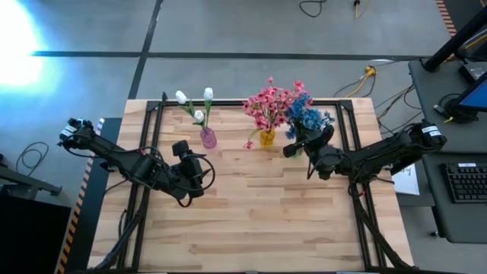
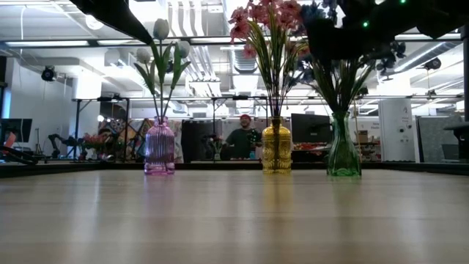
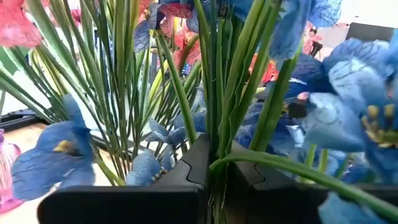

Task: Sort flowers into vase by color
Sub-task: Put the blue flowers into the green vase

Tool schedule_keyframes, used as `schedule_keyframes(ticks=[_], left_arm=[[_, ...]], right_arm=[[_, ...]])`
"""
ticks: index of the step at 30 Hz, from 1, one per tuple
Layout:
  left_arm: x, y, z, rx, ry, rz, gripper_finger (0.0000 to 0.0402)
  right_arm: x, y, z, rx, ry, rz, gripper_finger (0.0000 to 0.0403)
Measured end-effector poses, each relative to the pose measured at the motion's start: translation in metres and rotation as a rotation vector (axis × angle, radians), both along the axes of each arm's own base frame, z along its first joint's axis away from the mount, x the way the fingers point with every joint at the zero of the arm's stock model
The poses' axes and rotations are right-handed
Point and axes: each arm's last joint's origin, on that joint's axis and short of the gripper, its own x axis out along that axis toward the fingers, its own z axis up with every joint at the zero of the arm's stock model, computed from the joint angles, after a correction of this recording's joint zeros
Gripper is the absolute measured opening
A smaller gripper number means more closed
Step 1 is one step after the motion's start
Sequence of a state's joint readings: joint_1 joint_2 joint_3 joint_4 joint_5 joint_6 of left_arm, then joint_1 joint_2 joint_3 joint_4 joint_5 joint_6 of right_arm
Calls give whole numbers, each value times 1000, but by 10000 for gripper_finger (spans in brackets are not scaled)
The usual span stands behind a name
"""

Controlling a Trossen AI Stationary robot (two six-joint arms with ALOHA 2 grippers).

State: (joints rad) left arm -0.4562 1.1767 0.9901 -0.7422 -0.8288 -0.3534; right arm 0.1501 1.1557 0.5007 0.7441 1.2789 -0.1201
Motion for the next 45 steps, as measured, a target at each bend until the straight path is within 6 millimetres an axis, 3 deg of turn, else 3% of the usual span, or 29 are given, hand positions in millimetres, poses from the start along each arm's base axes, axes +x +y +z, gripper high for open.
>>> schedule_keyframes(ticks=[24, 32, 39, 45], left_arm=[[0, 0, 0, -6, -4, 4, 222], [0, 0, 0, -9, -6, 6, 222], [0, 0, 0, -11, -8, 8, 222], [0, 0, 0, -16, -12, 13, 222]], right_arm=[[-3, 0, -8, -4, 34, -4, 25], [-2, 2, -5, -2, 22, 7, 107], [4, 17, 14, -16, 10, 47, 178], [3, 32, 27, -28, 27, 22, 212]])
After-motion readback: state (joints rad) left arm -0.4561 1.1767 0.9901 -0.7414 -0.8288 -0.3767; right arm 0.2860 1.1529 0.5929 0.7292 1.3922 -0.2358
